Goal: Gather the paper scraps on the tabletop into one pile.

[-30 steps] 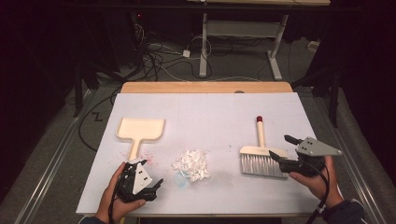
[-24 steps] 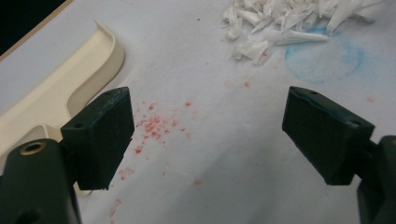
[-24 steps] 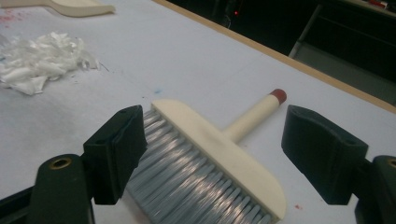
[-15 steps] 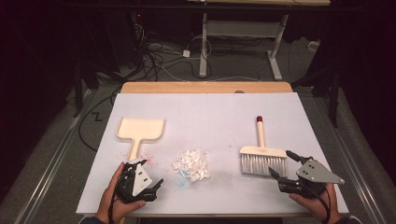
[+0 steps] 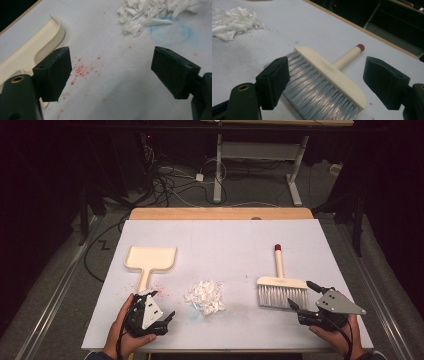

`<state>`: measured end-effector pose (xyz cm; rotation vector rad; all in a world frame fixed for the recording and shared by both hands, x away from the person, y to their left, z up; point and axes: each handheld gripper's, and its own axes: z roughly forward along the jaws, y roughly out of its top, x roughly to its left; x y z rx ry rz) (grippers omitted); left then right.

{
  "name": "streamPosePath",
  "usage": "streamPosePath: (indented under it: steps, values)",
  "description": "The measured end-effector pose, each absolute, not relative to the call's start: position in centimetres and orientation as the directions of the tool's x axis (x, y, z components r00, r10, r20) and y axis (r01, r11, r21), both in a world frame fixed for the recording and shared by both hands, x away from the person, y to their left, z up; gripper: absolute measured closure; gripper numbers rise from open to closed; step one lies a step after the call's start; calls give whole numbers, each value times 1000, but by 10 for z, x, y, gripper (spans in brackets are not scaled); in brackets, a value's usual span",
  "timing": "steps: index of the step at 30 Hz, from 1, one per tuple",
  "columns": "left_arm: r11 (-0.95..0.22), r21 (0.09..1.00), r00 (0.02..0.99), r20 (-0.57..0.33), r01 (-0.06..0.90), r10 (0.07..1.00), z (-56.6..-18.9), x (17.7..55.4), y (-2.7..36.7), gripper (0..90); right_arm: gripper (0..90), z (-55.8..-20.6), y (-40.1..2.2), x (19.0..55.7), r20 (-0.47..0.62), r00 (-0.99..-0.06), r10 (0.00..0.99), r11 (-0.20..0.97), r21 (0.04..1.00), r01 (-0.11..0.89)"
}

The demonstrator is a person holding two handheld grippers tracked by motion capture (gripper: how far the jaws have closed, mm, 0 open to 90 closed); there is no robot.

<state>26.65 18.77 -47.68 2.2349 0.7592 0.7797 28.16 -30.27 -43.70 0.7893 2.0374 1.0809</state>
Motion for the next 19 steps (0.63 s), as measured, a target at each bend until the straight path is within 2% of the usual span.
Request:
streamPosePath:
  steps: [19]
  values:
    - [-627, 719, 661, 317, 300, 680, -475, 271, 184, 157, 217, -436, -305, 279, -274, -571, 774, 448, 874, 188]
